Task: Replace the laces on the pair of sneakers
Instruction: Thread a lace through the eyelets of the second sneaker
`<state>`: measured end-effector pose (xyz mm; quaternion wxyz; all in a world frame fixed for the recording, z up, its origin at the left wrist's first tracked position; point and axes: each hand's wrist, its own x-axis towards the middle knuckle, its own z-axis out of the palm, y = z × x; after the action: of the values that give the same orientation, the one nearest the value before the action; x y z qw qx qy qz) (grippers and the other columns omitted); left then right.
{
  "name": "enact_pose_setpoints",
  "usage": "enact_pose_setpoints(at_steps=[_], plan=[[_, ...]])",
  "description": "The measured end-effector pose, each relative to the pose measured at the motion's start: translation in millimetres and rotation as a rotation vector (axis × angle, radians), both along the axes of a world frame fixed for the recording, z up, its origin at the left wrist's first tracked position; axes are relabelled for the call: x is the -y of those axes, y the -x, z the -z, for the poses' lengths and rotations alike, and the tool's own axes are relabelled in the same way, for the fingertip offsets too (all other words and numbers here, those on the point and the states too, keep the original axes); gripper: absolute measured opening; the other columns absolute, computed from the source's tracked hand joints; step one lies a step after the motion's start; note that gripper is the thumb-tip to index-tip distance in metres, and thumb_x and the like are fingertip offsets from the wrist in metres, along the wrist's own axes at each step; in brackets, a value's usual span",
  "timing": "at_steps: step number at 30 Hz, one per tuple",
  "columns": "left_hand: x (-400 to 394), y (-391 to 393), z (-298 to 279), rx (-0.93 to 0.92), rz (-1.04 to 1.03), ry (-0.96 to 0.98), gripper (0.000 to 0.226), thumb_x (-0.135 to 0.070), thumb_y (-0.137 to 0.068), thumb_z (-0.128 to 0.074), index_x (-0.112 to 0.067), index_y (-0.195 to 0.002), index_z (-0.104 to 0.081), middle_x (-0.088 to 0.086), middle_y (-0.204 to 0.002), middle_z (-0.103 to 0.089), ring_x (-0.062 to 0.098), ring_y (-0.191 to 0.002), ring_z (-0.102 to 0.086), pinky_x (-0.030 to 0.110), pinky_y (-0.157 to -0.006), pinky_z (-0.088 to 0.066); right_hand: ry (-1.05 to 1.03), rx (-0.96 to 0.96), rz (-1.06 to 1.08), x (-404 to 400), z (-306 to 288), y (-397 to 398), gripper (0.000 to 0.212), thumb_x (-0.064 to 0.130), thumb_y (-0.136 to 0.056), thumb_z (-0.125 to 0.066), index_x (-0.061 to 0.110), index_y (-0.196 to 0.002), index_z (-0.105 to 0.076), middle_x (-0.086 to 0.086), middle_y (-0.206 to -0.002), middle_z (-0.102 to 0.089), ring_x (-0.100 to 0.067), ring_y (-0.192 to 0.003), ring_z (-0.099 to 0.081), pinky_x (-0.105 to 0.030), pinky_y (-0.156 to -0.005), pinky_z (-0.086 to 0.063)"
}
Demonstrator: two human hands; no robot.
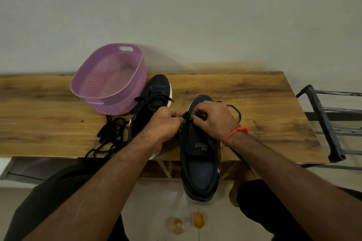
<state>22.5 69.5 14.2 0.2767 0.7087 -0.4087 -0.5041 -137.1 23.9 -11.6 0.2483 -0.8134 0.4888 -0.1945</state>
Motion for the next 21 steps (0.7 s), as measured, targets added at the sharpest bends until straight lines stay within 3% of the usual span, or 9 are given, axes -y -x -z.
enact_pose_setpoints(at_steps=[6, 8, 11, 16, 18, 19, 21], plan=[[1, -1, 5, -0.008, -0.011, 0.034, 0.021, -0.022, -0.104, -0.052, -0.023, -0.098, -0.073, 0.001, -0.098, -0.074, 0.014, -0.088, -0.073, 0.032, -0.073, -0.061, 0.008, -0.014, 0.002, -1, -1, 0, 0.016, 0.026, -0.094, -0.065, 0.015, -0.102, -0.072, 0.000, -0.102, -0.066, -0.012, -0.097, -0.059, -0.029, -0.088, -0.050], [1, 0, 8, 0.001, -0.029, 0.071, 0.020, -0.024, -0.105, -0.053, -0.020, -0.099, -0.072, 0.002, -0.099, -0.073, 0.008, -0.077, -0.073, 0.020, -0.061, -0.058, 0.002, -0.025, -0.005, -1, -2, 1, 0.017, 0.026, -0.094, -0.064, 0.015, -0.104, -0.072, 0.000, -0.104, -0.066, -0.013, -0.098, -0.059, -0.029, -0.089, -0.050], [4, 3, 13, 0.220, 0.015, 0.134, 0.012, -0.027, -0.100, -0.061, -0.021, -0.096, -0.071, -0.003, -0.097, -0.070, 0.006, -0.076, -0.069, 0.011, -0.049, -0.046, 0.003, -0.046, -0.025, 0, -4, 1, 0.017, 0.025, -0.095, -0.064, 0.015, -0.107, -0.071, 0.001, -0.106, -0.065, -0.012, -0.099, -0.058, -0.028, -0.090, -0.049], [7, 6, 7, 0.488, 0.057, 0.293, 0.008, -0.026, -0.103, -0.053, -0.026, -0.095, -0.056, -0.005, -0.093, -0.063, 0.007, -0.077, -0.063, 0.016, -0.057, -0.045, -0.009, -0.063, -0.064, 1, -7, 3, 0.023, 0.029, -0.095, -0.062, 0.017, -0.115, -0.065, 0.003, -0.110, -0.063, -0.009, -0.101, -0.056, -0.020, -0.086, -0.046], [8, 5, -2, 0.405, -0.030, 0.451, 0.008, -0.024, -0.105, -0.047, -0.024, -0.099, -0.052, -0.005, -0.093, -0.066, 0.008, -0.079, -0.064, 0.015, -0.059, -0.047, -0.004, -0.071, -0.091, 0, -9, 5, 0.027, 0.028, -0.095, -0.062, 0.017, -0.120, -0.063, 0.002, -0.115, -0.063, -0.010, -0.105, -0.056, -0.020, -0.089, -0.045], [10, 3, -7, 0.267, -0.124, 0.532, 0.010, -0.024, -0.107, -0.041, -0.023, -0.102, -0.050, -0.004, -0.093, -0.070, 0.012, -0.084, -0.068, 0.018, -0.066, -0.052, -0.003, -0.082, -0.103, 1, -10, 6, 0.029, 0.027, -0.095, -0.063, 0.016, -0.122, -0.062, 0.001, -0.117, -0.063, -0.011, -0.108, -0.056, -0.021, -0.090, -0.045], [16, 0, -23, -0.203, -0.378, 0.647, 0.015, -0.022, -0.109, -0.032, -0.018, -0.105, -0.046, 0.000, -0.085, -0.073, 0.021, -0.088, -0.072, 0.033, -0.080, -0.059, -0.001, -0.119, -0.127, 2, -12, 7, 0.033, 0.028, -0.094, -0.065, 0.016, -0.124, -0.061, 0.000, -0.121, -0.061, -0.014, -0.112, -0.055, -0.023, -0.093, -0.044]])
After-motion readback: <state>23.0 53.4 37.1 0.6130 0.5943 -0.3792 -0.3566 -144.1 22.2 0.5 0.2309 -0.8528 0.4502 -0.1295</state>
